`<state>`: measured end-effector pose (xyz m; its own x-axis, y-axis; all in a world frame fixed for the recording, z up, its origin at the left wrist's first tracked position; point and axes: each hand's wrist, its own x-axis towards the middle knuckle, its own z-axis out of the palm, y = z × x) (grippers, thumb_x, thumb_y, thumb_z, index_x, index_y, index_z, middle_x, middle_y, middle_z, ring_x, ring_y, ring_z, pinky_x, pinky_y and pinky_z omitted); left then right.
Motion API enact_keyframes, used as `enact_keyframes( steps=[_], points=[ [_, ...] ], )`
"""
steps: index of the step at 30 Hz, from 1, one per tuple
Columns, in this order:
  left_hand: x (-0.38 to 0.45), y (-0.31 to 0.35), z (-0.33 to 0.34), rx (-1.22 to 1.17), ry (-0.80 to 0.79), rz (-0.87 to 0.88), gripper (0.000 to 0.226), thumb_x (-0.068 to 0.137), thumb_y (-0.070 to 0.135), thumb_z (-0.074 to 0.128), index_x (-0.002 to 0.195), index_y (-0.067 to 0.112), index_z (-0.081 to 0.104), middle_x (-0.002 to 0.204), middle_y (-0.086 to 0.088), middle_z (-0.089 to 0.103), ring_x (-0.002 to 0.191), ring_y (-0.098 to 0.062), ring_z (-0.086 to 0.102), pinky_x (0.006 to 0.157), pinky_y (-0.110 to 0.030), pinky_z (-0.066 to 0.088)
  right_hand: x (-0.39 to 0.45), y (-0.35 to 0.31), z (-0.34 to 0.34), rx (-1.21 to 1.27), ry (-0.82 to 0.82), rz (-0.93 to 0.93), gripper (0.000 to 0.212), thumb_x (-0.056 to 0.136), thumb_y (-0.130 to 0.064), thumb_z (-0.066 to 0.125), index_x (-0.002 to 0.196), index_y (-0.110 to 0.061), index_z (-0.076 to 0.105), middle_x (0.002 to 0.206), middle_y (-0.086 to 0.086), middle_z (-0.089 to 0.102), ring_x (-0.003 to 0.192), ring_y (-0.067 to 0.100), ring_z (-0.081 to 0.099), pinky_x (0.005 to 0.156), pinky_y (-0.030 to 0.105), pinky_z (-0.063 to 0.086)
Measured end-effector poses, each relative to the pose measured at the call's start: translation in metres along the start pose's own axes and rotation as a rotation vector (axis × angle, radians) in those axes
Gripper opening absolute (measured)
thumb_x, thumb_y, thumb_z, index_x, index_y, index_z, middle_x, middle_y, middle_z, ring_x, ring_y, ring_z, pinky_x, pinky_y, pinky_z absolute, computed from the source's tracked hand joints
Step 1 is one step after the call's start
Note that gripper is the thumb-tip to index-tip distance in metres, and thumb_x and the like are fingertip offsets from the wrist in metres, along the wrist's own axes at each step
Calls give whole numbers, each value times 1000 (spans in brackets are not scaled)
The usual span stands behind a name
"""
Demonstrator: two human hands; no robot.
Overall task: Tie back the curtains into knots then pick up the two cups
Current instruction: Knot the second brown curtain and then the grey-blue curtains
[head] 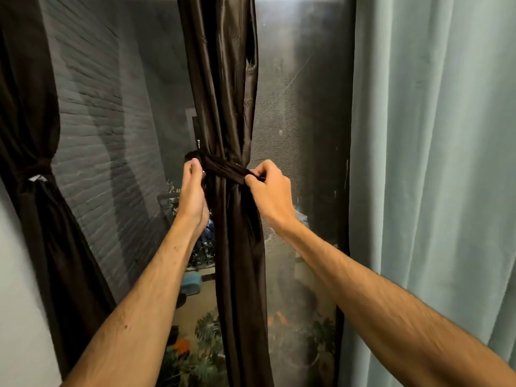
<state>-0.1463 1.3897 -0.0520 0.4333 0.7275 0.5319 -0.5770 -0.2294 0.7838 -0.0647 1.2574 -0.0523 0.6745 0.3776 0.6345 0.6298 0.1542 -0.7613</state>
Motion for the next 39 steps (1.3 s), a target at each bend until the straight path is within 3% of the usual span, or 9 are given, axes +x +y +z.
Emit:
enact_keyframes(
  steps=[2,5,9,16,22,25,31,36,39],
  points=[
    [-2,1,-1,-16,-74,-3,13,108,24,45,105,23,58,112,2,64,115,-17,55,111,-47,41,4,5,-1,99,-11,94,13,93,-17,59,82,-15,51,77,-3,59,71,13,55,76,41,54],
    [-5,5,-3,35,-106,7,11,106,13,49,96,19,53,89,2,65,78,-15,63,69,-37,56,5,10,-2,179,-4,176,17,93,-22,56,80,-17,47,76,-3,55,73,15,51,87,55,55],
    [5,1,-18,300,-49,153,15,104,21,52,92,30,49,73,-4,50,55,-13,41,47,-32,39,8,10,-4,276,-50,208,21,86,-32,55,67,-31,44,76,-3,53,79,19,53,82,51,50],
    [21,6,-17,529,80,264,12,102,9,42,103,19,47,61,4,40,47,-11,33,46,-32,26,15,4,1,513,-159,252,25,92,-22,52,69,-24,42,74,-3,46,79,22,48,70,36,40],
    [37,10,-18,685,-5,265,23,99,1,43,102,21,54,73,9,58,68,-13,51,66,-31,36,16,-1,3,545,-147,243,19,84,-26,54,67,-24,45,72,-2,47,80,26,48,73,43,40],
    [38,17,-21,811,58,331,22,94,1,48,101,18,59,70,11,62,66,-11,55,62,-28,38,17,0,2,551,-140,246,21,85,-25,54,66,-24,46,71,-2,48,79,26,49,73,45,41],
    [46,34,-9,966,175,445,28,85,-2,56,100,13,74,89,1,69,88,-11,57,83,-18,39,14,-4,4,498,-168,226,15,88,-25,56,78,-16,49,80,6,51,76,27,56,69,43,48],
    [60,26,1,677,84,3,22,91,1,63,109,9,74,90,-1,70,97,-22,68,82,-28,51,12,-4,1,524,-251,228,23,101,-11,48,80,-18,43,72,-2,60,55,16,60,49,28,48],
    [55,19,9,248,-47,-242,23,92,-12,56,101,4,70,75,-9,73,69,-25,74,64,-35,62,12,0,5,482,-211,193,18,101,-12,52,84,-16,48,76,0,62,62,15,64,53,33,52]
  ],
)
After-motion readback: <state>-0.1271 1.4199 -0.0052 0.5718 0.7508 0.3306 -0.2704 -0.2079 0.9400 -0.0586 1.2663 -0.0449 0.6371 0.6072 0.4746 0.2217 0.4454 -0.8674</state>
